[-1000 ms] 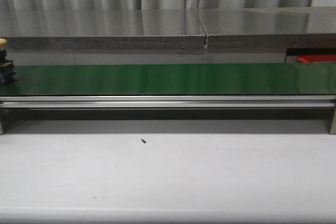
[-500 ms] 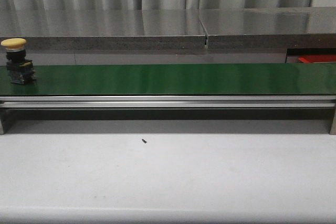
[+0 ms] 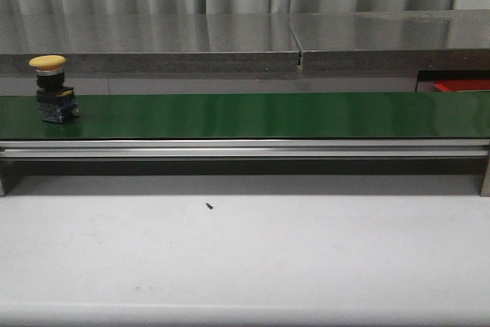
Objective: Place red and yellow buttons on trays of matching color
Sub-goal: 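Set the yellow button on the green belt and open the left gripper, then move the left gripper back to the buttons and grasp a red button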
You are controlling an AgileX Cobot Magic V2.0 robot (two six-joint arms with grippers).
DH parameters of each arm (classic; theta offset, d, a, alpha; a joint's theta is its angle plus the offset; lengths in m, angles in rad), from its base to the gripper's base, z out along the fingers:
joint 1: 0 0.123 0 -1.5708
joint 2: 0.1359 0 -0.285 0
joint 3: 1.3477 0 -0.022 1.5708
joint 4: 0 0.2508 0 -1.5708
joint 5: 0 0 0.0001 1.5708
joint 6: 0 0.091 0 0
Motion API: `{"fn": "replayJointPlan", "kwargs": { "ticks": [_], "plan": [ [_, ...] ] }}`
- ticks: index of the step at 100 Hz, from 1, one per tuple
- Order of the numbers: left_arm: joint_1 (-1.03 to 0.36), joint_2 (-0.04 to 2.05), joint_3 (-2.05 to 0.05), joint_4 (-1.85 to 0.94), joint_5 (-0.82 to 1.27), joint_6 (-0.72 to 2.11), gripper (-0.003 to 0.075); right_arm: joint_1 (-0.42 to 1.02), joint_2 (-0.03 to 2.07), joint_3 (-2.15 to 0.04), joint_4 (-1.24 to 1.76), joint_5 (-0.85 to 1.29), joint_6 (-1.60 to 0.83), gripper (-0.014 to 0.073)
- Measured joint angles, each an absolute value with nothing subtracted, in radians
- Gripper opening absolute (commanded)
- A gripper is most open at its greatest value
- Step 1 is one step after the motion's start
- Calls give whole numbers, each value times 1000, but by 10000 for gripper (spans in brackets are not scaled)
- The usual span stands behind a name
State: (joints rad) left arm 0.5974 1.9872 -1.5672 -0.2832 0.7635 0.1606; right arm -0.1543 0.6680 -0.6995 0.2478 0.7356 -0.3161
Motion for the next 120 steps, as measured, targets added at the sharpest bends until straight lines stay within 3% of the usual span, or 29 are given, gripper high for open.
{"fn": "replayJointPlan", "kwargs": {
  "ticks": [71, 83, 109, 120],
  "plan": [
    [597, 2097, -1569, -288, 733, 183, 655, -154, 668, -699, 248, 736, -317, -67],
    [597, 2097, -1569, -290, 733, 183, 527, -154, 668, -699, 248, 736, -317, -67],
    [597, 2101, -1613, -301, 761, 185, 70, -154, 668, -699, 248, 736, -319, -67],
    [597, 2086, -1640, -327, 784, 185, -18, -154, 668, -699, 248, 736, -319, -67]
  ]
}}
